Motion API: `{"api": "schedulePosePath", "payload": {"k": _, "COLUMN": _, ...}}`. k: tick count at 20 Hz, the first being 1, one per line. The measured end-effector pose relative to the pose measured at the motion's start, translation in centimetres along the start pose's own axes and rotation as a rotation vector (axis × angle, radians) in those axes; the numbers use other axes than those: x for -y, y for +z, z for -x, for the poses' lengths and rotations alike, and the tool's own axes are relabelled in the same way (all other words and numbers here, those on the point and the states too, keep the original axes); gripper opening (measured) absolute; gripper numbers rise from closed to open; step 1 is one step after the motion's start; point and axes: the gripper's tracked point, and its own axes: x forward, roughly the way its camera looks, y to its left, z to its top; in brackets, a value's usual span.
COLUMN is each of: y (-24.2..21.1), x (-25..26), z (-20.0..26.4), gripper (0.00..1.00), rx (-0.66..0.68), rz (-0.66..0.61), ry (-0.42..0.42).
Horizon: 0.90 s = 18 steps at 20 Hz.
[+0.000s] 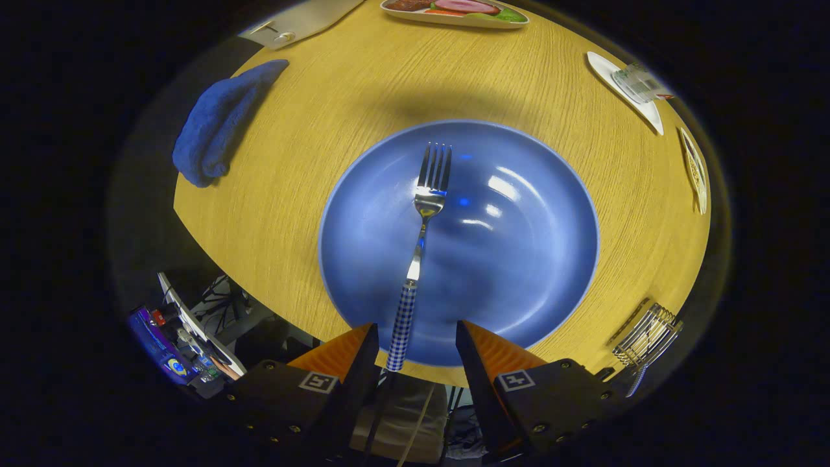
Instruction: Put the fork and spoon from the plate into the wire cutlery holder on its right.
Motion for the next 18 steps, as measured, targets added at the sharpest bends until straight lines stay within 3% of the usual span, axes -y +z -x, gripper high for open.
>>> {"api": "schedulePosePath", "payload": {"k": 2, "y": 0.4, "x": -0.1, "z": -0.1, "gripper": 0.74, "rx": 0.000, "rz": -0.008, "ry": 0.005}}
{"api": "schedulePosePath", "payload": {"k": 4, "y": 0.0, "x": 0.2, "z": -1.4, "gripper": 0.28, "rx": -0.013, "rz": 0.025, "ry": -0.045}}
{"api": "schedulePosePath", "payload": {"k": 7, "y": -0.5, "x": 1.3, "z": -2.0, "gripper": 0.33, "rx": -0.019, "rz": 0.039, "ry": -0.069}}
{"api": "schedulePosePath", "payload": {"k": 9, "y": -0.9, "x": 1.4, "z": -1.9, "gripper": 0.05, "rx": -0.043, "rz": 0.058, "ry": -0.072}}
{"api": "schedulePosePath", "payload": {"k": 14, "y": -2.9, "x": 2.7, "z": 0.2, "gripper": 0.05, "rx": -0.129, "rz": 0.184, "ry": -0.122}}
{"api": "schedulePosePath", "payload": {"k": 18, "y": -3.5, "x": 2.5, "z": 2.6, "gripper": 0.05, "rx": -0.123, "rz": 0.188, "ry": -0.079}}
